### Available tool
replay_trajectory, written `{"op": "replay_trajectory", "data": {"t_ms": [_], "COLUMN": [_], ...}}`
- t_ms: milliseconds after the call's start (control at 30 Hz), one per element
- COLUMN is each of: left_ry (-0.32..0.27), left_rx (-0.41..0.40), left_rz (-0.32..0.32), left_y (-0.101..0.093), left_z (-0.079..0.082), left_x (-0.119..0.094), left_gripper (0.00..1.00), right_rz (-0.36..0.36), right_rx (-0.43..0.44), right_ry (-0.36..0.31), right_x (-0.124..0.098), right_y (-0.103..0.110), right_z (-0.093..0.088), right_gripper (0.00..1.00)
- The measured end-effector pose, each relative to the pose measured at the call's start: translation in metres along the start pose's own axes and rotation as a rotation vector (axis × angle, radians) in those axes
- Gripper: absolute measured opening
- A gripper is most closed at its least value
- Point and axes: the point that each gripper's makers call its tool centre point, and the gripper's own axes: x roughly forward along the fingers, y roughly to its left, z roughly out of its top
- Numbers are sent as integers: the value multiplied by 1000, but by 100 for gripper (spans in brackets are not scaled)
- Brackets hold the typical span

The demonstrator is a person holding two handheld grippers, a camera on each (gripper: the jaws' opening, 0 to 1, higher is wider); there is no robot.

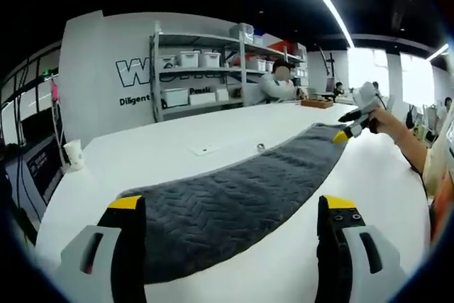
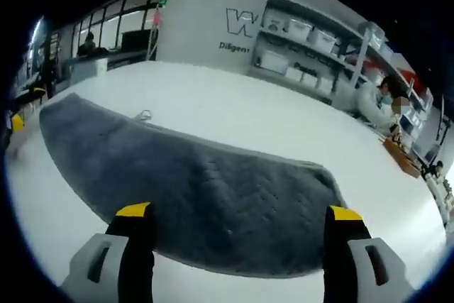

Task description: Open the folded towel by lifting each exposed corner and separating the folded layers until the towel lies flat within the target outline without major curled edges

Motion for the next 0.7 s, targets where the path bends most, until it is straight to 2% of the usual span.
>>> {"op": "replay_trajectory", "data": {"t_ms": [33, 133, 267, 333, 500, 567, 700], "left_ry": [0, -2, 3, -17, -34, -35, -9], "left_rx": [2, 7, 25, 14, 9, 10, 30], "left_rz": [6, 35, 80, 85, 122, 130, 187], "left_y": [1, 8, 18, 22, 31, 34, 55], "left_z": [0, 0, 0, 5, 10, 11, 14], "left_x": [0, -1, -4, -6, -8, -10, -12], "left_gripper": [100, 99, 99, 99, 99, 99, 97], "right_rz": [12, 62, 128, 162, 251, 280, 315], "right_rx": [-3, -1, -29, -51, -104, -117, -136], "right_ry": [-8, -87, -97, -103, -174, -195, -222], "right_x": [-1, -7, -13, -17, -33, -39, -48], "right_y": [5, 24, 48, 62, 96, 105, 117], "right_z": [2, 17, 18, 20, 32, 37, 41], "right_gripper": [99, 99, 99, 99, 99, 99, 99]}}
